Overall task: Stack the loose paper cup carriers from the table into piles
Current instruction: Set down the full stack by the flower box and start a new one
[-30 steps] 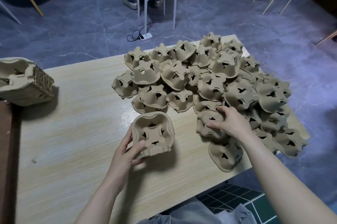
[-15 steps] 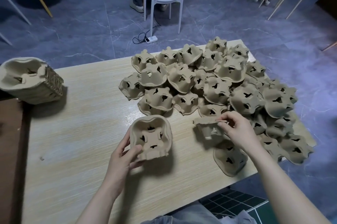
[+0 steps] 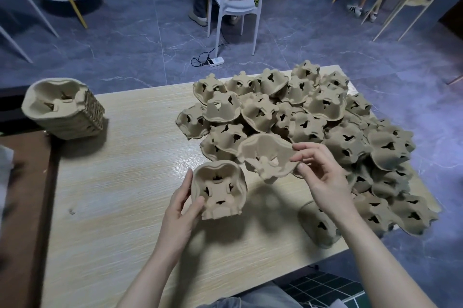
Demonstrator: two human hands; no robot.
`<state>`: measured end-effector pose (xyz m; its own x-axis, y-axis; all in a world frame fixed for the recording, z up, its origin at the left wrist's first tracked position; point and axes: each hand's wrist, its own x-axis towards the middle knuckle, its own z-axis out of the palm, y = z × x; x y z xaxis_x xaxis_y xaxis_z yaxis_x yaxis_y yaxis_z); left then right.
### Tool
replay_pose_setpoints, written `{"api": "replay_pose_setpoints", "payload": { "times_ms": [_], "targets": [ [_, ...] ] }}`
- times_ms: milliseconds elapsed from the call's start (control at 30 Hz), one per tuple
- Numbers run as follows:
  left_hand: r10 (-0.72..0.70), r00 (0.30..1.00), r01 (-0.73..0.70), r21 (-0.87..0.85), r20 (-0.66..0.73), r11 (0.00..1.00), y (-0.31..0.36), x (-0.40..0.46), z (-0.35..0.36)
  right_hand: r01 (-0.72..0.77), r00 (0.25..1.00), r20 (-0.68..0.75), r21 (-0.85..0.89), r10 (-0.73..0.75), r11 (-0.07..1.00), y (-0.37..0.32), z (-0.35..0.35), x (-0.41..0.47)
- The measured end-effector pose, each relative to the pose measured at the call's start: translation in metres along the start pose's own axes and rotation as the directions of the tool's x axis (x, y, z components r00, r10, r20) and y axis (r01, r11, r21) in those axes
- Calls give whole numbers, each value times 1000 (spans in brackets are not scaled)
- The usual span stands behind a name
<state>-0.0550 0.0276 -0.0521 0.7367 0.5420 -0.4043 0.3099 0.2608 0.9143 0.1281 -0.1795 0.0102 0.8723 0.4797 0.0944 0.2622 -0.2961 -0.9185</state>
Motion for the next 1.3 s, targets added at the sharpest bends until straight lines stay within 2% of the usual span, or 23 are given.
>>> {"api": "replay_pose_setpoints", "payload": {
  "times_ms": [133, 300, 467, 633, 800, 1033, 1233, 1300],
  "targets": [
    [27, 999, -27, -30, -18, 999, 5, -3, -1, 42, 999, 22, 91, -44, 995, -15, 13, -4],
    [-4, 1000, 2, -101, -17, 995, 14, -5, 0, 44, 991, 119, 132, -60, 990, -22, 34, -6],
    [-67, 998, 63, -143, -22, 988, 22, -4, -2, 49, 978, 198, 100, -68, 994, -21, 49, -5],
    [-98, 995, 97, -174, 1, 980, 25, 2, -10, 103, 953, 287, -18, -93, 995, -14, 59, -2],
    [-111, 994, 108, -196, -3, 975, 21, 6, -15, 91, 971, 225, -28, -82, 995, -10, 64, 4],
    [-100, 995, 100, -208, 13, 973, 21, 5, -15, 102, 966, 242, -44, -89, 994, -6, 77, 5],
    [-99, 994, 90, -187, -42, 978, 20, 6, -11, 8, 987, 160, 8, -9, 1000, -3, 77, -9],
    [-103, 993, 91, -186, -55, 978, 20, 6, -8, -76, 989, 132, 82, 64, 994, -1, 77, -18]
  ]
}}
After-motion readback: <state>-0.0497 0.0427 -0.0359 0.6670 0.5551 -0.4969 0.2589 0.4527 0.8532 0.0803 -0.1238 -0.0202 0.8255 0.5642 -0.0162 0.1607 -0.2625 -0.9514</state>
